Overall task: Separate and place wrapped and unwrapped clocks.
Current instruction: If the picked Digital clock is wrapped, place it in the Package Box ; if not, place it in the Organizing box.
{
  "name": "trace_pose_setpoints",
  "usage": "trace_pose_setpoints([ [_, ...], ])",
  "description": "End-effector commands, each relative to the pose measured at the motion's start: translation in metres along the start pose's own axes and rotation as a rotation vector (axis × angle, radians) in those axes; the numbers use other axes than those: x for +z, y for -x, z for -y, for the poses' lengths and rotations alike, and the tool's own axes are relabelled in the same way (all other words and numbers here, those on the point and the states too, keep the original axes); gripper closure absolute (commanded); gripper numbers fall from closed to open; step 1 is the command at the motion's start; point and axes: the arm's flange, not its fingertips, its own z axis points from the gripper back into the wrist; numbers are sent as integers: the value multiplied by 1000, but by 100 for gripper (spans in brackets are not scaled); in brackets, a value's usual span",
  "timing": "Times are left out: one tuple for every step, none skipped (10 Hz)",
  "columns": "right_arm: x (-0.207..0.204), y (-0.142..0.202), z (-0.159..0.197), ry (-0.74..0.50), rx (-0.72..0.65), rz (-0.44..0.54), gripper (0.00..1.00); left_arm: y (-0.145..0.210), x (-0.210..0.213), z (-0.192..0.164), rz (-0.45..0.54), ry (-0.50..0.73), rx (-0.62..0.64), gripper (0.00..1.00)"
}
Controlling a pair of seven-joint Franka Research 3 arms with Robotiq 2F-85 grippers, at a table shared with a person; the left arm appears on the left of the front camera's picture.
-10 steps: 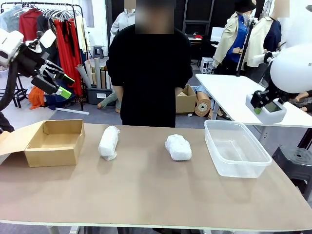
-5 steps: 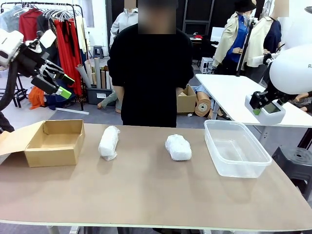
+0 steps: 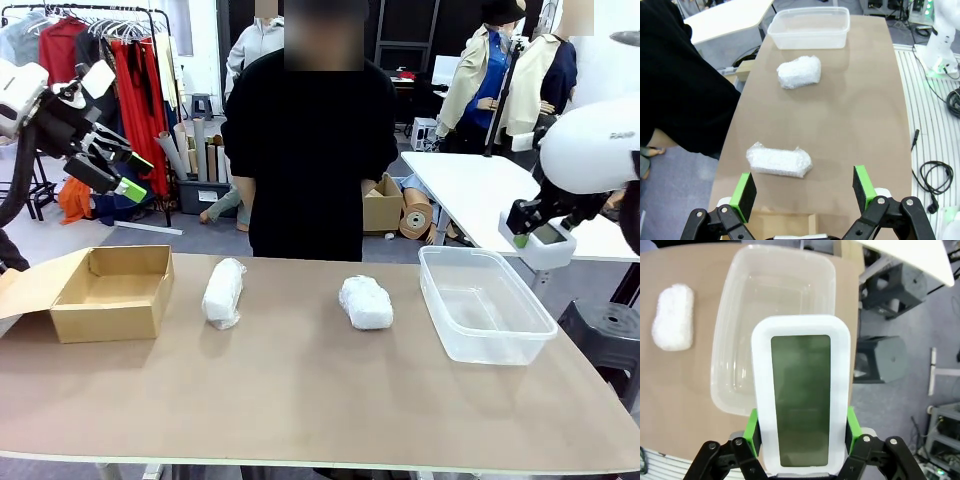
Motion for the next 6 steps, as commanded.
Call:
trace_pose_setpoints([
  [-28, -38, 10, -33, -28, -44, 100, 0, 1, 0, 8, 5, -1, 0],
  [-48, -47, 12, -26, -47, -53, 100, 0, 1, 0, 8, 5, -1, 0],
  [-63, -56, 13, -27, -41, -68, 100, 0, 1, 0, 8, 5, -1, 0],
  [-79, -55, 8, -30, -44, -83, 100, 0, 1, 0, 8, 5, -1, 0],
  [-94, -57, 6, -30, -46, -95, 100, 0, 1, 0, 8, 5, -1, 0],
  [-112, -60, 5, -32, -67, -90, 100, 0, 1, 0, 8, 5, -1, 0],
])
